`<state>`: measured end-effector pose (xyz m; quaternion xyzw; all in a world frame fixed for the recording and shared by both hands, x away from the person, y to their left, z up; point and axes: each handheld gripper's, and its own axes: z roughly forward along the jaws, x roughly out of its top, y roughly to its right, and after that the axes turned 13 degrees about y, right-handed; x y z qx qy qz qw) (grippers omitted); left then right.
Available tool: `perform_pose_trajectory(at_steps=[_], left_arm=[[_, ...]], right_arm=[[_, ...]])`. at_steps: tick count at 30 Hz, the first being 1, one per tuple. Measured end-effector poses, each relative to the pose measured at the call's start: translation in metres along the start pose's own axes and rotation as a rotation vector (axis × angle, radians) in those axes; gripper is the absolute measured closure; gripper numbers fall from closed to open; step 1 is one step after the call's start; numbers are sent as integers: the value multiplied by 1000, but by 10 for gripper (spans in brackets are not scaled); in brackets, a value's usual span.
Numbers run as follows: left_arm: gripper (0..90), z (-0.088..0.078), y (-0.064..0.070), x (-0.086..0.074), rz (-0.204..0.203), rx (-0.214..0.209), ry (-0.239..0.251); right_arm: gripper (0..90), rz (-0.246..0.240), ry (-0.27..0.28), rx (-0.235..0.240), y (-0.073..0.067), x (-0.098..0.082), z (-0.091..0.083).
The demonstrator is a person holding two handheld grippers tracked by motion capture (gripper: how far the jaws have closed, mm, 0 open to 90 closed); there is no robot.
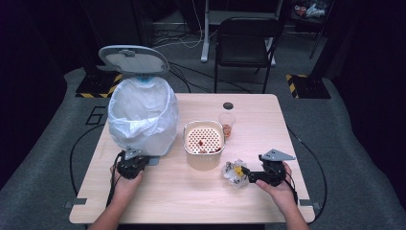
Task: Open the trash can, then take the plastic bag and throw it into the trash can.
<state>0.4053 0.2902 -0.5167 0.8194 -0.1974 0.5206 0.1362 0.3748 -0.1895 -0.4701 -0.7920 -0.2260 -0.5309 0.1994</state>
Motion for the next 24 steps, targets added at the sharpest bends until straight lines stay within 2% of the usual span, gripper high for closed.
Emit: perform_pose_trajectory(at_steps=[4,9,19,24], left_arm=[[900,0,0,0,3,2,-3],[900,0,0,0,8,-1,-8],[900,0,1,1,6,5,-6],[900,0,1,1,5,4,-5]], right_arm=[[121,-1,-1,37,-7,0,7],[142,-14,-31,78,-14,-6,18],[236,-23,-96,106,-14,-20,33],[340,-24,-118,111,-14,-24,37]])
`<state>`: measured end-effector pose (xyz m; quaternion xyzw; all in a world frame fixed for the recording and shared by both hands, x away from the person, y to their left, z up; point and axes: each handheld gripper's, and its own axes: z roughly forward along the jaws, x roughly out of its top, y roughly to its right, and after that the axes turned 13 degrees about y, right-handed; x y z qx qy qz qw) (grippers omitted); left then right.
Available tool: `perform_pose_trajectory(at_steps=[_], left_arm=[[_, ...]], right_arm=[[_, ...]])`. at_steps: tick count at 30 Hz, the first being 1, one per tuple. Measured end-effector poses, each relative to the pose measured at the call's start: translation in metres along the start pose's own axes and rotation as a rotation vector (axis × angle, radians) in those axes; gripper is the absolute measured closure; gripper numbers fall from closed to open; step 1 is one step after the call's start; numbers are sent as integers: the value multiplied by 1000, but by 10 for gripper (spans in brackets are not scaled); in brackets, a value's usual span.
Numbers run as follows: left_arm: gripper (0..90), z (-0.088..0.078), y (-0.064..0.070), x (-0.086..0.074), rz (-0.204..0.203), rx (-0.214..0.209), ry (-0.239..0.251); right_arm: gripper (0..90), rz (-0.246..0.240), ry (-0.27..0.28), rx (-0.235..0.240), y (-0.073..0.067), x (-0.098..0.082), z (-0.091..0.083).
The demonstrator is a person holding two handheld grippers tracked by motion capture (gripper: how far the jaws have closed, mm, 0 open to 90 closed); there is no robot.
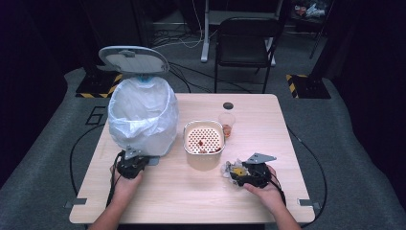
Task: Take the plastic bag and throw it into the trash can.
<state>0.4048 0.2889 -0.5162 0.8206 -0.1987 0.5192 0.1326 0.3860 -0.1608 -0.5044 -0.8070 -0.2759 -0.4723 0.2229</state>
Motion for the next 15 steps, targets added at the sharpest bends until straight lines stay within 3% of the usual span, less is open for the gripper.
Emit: perform_pose_trajectory(at_steps=[7,11,15], left_arm=[[900,-1,-1,0,3,-3,-9],[900,-1,-1,0,-5,3,-1],[900,-1,-1,0,-1,-1,-1]], right_arm=[[478,-15,-47,15,-1,-5,6],[576,-16,-45,28,-1,-3,3],[612,-8,-29,40,-3,2,-3]])
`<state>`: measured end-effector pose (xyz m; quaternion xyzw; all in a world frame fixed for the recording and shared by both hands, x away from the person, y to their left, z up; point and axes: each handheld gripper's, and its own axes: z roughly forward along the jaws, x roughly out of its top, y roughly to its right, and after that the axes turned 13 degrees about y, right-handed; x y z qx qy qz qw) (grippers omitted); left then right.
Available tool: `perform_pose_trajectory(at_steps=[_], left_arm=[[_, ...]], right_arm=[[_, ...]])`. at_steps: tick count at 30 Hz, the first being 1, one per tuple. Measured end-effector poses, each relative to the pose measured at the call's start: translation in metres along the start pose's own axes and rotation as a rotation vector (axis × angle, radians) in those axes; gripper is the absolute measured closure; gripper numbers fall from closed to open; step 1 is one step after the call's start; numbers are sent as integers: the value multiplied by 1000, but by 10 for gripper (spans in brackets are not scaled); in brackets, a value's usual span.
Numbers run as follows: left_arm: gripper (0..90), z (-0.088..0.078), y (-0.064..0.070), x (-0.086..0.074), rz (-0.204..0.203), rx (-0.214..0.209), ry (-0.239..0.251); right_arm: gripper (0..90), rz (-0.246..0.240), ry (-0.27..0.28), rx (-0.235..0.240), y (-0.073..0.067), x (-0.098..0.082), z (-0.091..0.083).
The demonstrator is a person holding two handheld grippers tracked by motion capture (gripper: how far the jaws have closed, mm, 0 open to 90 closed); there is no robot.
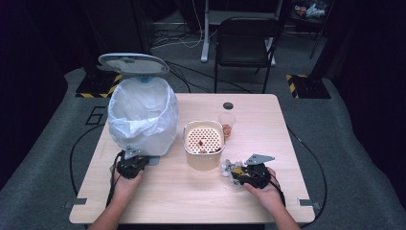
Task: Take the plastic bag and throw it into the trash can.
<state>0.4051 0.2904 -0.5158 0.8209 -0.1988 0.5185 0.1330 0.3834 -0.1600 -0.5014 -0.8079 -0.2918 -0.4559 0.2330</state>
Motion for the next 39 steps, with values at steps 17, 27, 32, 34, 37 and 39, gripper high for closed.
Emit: perform_pose_trajectory(at_steps=[17,27,32,34,37,39], left_arm=[[900,0,0,1,7,-1,-1],[900,0,1,1,6,2,-1],[900,0,1,1,11,3,-12],[900,0,1,1,11,5,-5],[900,0,1,1,11,3,-13],[900,0,1,1,9,3,-13]], right_arm=[[615,8,44,-16,-5,33,-28],[614,-44,58,-18,-6,78,-41],[616,-59,48,-10,-9,97,-46],[617,-62,47,-4,-10,104,-48],[619,-73,47,1,-14,115,-52],[620,-81,51,7,-17,121,-56]])
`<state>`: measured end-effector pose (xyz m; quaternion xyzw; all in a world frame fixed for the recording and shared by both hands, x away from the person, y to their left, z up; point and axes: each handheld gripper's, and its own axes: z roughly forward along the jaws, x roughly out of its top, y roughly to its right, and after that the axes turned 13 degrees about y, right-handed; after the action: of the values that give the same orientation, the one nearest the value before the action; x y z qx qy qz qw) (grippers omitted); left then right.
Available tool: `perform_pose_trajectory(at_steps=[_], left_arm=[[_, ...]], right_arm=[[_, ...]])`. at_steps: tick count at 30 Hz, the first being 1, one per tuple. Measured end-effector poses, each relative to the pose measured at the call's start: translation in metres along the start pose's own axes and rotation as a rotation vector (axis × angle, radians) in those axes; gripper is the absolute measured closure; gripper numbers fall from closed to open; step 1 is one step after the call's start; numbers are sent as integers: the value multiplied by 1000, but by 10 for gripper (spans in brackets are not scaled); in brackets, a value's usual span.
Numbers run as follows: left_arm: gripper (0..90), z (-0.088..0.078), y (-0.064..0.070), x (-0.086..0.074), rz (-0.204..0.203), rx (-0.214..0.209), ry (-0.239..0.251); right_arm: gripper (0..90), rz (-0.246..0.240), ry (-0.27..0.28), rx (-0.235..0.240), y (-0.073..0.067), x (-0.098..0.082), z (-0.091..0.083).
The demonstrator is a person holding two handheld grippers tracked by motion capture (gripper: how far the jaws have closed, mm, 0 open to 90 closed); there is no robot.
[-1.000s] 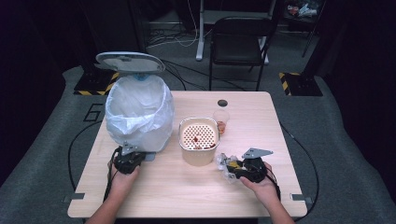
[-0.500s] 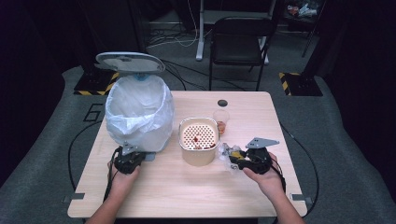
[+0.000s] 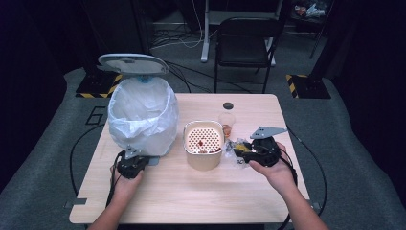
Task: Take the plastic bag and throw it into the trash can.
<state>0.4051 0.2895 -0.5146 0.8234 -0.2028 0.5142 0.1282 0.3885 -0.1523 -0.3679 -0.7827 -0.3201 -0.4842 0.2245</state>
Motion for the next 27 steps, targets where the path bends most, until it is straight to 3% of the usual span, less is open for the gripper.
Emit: perform_pose_trajectory(at_steps=[14,20,24,27], left_arm=[[900,0,0,0,-6,1,7],[900,0,0,0,-4,1,3],[900,1,0,0,-9,0,12],[900,0,0,0,-9,-1,8]], right_arm=[[626,-37,46,33,-6,42,-14],[626,-78,63,54,-9,61,-2],[626,-68,69,72,-9,69,10],[626,-85,82,94,-11,78,21]])
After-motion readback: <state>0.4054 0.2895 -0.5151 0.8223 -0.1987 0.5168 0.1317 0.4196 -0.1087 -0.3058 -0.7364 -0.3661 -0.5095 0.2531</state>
